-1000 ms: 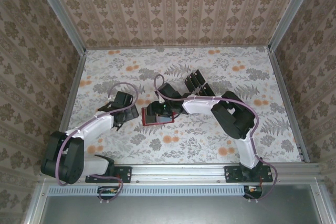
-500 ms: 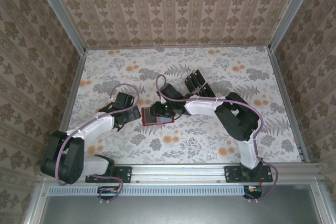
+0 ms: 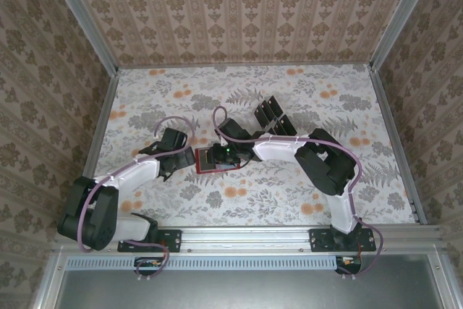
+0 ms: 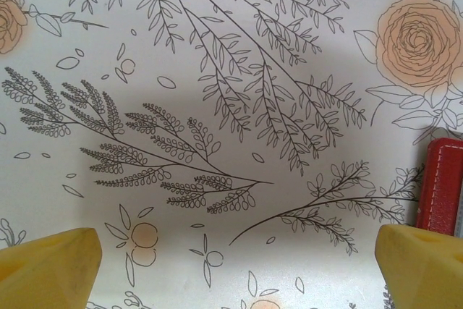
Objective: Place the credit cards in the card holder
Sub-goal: Insert the credit card into the card slot.
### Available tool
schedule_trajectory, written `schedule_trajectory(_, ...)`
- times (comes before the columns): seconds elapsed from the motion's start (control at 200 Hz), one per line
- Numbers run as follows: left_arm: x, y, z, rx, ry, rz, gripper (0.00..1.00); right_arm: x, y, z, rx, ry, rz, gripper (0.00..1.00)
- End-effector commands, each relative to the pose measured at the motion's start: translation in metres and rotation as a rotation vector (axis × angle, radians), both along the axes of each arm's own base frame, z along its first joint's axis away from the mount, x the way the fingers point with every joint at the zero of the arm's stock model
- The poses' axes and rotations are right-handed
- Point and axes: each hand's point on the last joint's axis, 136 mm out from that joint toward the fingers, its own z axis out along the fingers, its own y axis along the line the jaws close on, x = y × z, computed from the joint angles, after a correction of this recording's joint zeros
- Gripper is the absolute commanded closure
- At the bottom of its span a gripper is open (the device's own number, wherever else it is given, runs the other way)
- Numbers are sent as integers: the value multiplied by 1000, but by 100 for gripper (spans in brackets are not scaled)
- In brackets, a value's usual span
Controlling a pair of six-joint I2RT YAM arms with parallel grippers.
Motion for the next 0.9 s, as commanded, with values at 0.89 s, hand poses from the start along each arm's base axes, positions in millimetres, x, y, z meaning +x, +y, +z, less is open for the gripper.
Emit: schedule_trajectory(0.89,-5,-6,18,-36,-58,-43,0,5,-16,48,-90,-138,52,54)
